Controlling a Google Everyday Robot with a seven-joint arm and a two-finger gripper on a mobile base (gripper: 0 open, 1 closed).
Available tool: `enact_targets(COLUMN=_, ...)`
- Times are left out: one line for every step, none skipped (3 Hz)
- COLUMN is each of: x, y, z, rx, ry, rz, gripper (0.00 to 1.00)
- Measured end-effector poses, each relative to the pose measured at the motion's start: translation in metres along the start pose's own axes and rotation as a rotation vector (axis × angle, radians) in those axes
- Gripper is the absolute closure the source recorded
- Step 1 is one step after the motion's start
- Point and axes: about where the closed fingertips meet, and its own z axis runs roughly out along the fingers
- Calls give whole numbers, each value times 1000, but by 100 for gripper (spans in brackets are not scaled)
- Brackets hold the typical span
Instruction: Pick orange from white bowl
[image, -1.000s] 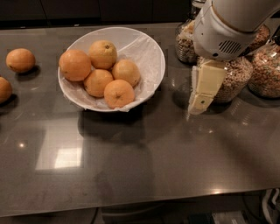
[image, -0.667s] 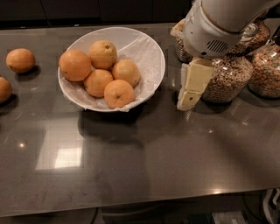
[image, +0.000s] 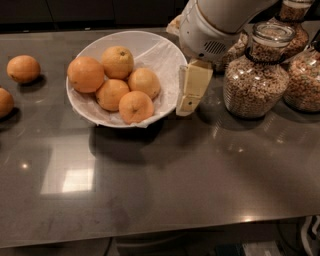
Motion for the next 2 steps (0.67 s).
enact_targets(x=0, y=0, z=0, rx=0, ry=0, rz=0, gripper=0)
enact_targets(x=-10, y=-5, z=7, rx=17, ry=-45, rz=-6, gripper=0)
